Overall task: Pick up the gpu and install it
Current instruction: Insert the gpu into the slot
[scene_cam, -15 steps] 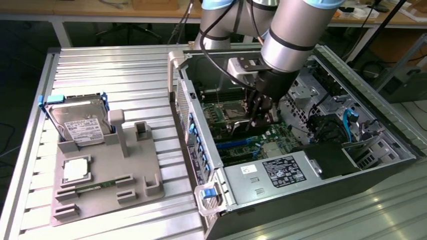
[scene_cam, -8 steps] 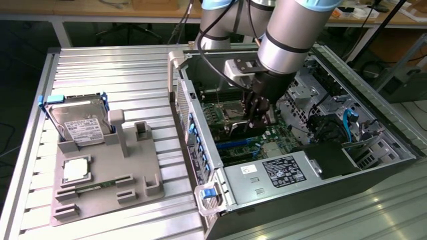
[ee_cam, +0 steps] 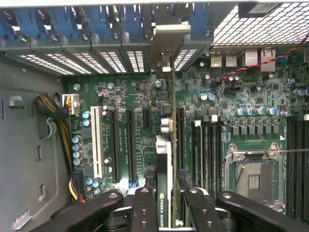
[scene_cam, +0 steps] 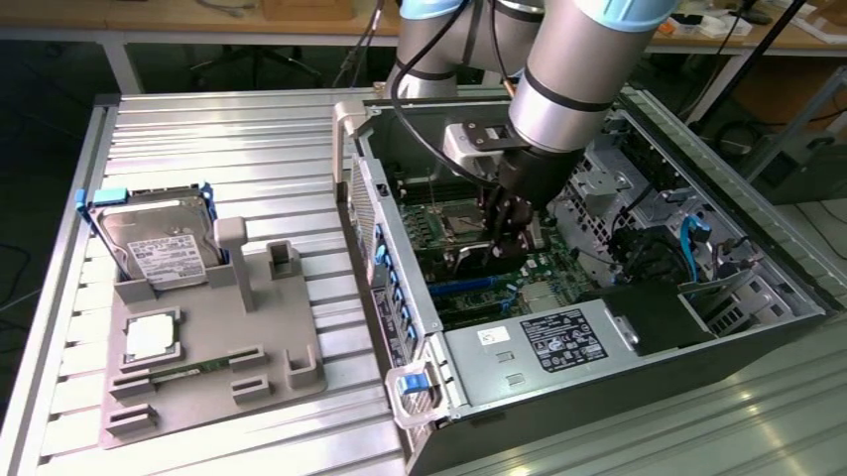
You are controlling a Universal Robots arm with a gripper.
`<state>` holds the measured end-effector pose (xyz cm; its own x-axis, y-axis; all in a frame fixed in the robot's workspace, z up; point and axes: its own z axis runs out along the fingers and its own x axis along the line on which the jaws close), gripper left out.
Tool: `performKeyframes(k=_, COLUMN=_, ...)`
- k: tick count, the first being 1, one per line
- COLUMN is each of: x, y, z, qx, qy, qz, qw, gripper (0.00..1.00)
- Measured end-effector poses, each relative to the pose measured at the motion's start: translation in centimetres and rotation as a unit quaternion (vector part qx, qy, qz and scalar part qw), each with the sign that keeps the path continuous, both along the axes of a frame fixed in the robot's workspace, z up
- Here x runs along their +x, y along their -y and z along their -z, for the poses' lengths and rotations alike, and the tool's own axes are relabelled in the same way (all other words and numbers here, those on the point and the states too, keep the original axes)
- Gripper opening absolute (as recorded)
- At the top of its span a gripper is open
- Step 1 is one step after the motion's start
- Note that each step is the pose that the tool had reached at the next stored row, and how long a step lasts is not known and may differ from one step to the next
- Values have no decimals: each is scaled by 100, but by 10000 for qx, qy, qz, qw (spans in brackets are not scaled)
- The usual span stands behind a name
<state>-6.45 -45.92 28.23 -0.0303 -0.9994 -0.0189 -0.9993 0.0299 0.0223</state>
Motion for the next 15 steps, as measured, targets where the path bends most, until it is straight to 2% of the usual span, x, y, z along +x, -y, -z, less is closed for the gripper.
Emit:
performKeyframes(k=10, x=0, y=0, z=5, qx=1, qy=1, qz=0, qw=10000, gripper=27)
performKeyframes(k=15, x=0, y=0, z=55, qx=0, qy=0, qz=0, qw=10000, gripper=27)
